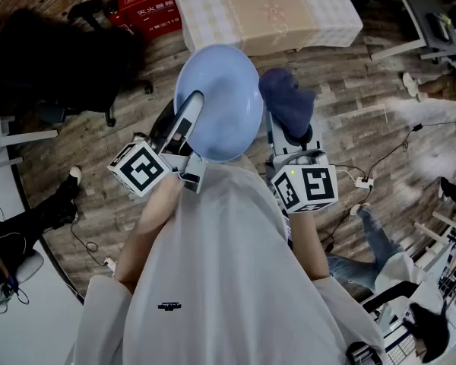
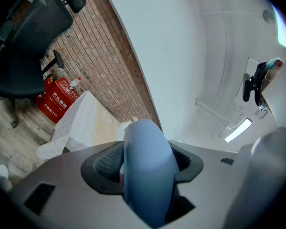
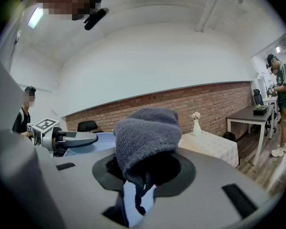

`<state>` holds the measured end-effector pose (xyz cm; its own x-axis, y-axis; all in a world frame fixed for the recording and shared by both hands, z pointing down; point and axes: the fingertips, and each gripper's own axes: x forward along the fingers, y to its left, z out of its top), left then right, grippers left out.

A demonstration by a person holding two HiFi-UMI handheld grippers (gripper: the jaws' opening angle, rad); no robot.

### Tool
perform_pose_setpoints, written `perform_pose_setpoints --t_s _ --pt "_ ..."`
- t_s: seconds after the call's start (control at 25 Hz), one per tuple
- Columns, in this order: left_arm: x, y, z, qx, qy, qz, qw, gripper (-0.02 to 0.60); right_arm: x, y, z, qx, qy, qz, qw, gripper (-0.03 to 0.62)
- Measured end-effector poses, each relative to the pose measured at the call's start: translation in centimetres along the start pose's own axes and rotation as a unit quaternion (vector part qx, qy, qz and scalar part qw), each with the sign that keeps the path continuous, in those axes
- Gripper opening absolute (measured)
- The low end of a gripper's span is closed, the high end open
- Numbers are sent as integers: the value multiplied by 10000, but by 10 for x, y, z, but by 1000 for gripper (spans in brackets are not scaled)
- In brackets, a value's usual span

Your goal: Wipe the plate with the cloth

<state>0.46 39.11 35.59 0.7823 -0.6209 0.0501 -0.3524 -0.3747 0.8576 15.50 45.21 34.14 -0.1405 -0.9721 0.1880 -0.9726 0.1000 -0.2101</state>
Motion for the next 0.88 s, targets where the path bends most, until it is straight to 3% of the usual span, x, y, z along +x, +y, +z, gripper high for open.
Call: perform_pose_setpoints --t_s 0.32,0.64,0.88 --pt "6 -3 -14 -204 102 44 9997 259 -7 -9 9 75 -247 53 9997 133" --pt "-5 22 -7 -452 30 642 9969 259 -2 -34 3 453 -161 -164 9987 133" --pt "11 49 19 -503 -37 962 9941 259 23 -55 7 615 -187 -314 9974 133"
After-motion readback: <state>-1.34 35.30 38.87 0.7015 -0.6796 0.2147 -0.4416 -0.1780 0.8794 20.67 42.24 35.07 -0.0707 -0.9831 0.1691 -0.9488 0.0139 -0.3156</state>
